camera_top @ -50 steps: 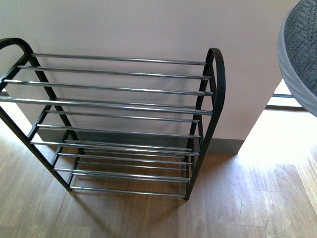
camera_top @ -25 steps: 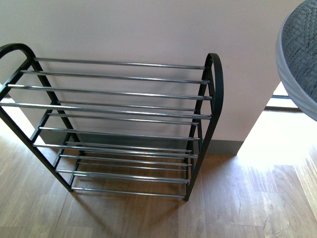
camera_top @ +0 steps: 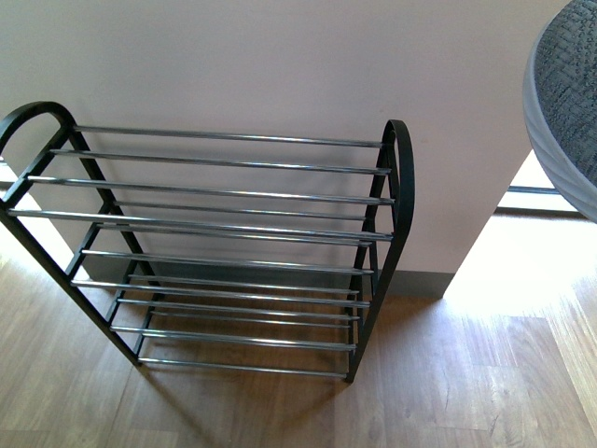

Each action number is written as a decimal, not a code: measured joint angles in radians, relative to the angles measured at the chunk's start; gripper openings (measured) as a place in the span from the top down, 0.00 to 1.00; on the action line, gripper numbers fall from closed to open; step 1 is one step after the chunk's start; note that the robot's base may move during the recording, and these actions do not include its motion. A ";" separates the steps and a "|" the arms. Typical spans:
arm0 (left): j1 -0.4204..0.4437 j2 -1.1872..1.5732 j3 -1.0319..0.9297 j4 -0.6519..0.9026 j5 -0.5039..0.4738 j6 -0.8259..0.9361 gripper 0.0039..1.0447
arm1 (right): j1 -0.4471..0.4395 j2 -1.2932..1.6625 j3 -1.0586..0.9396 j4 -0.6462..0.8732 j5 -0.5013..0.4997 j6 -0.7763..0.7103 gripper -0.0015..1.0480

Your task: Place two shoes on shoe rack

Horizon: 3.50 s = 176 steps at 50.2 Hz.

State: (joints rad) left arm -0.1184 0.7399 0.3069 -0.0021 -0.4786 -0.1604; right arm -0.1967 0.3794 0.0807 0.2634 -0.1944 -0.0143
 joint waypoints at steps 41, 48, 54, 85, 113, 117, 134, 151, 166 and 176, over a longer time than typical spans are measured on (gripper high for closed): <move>0.000 0.000 0.000 0.000 0.001 0.000 0.99 | 0.002 0.000 0.000 0.000 0.001 0.000 0.99; -0.001 0.000 0.000 0.000 0.008 0.000 0.99 | 0.000 0.000 0.000 0.000 0.012 0.000 0.99; -0.001 0.000 0.000 0.000 -0.002 0.000 0.99 | 0.002 0.000 -0.006 0.026 0.017 -0.008 0.99; -0.001 0.000 0.000 0.000 0.000 0.000 0.99 | 0.193 0.686 0.496 -0.007 0.252 0.154 0.99; -0.001 0.000 0.000 0.000 0.000 0.000 0.99 | 0.434 1.022 0.804 -0.264 0.446 0.610 0.99; -0.001 0.000 0.000 0.000 0.000 0.000 0.99 | 0.458 1.053 0.804 -0.246 0.472 0.640 0.99; -0.001 0.000 0.000 0.000 0.000 0.000 0.99 | 0.506 1.194 0.826 -0.198 0.549 0.704 0.99; -0.001 0.000 0.000 0.000 0.000 0.000 0.99 | 0.436 1.292 0.880 -0.183 0.557 0.819 0.99; -0.001 0.000 0.000 0.000 0.000 0.000 0.99 | 0.430 1.351 0.888 -0.176 0.627 0.873 0.99; -0.001 0.000 0.000 0.000 0.000 0.000 0.99 | 0.484 1.392 0.916 -0.178 0.663 0.902 0.99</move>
State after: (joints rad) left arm -0.1196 0.7399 0.3073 -0.0021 -0.4782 -0.1604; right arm 0.2874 1.7718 0.9966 0.0856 0.4686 0.8875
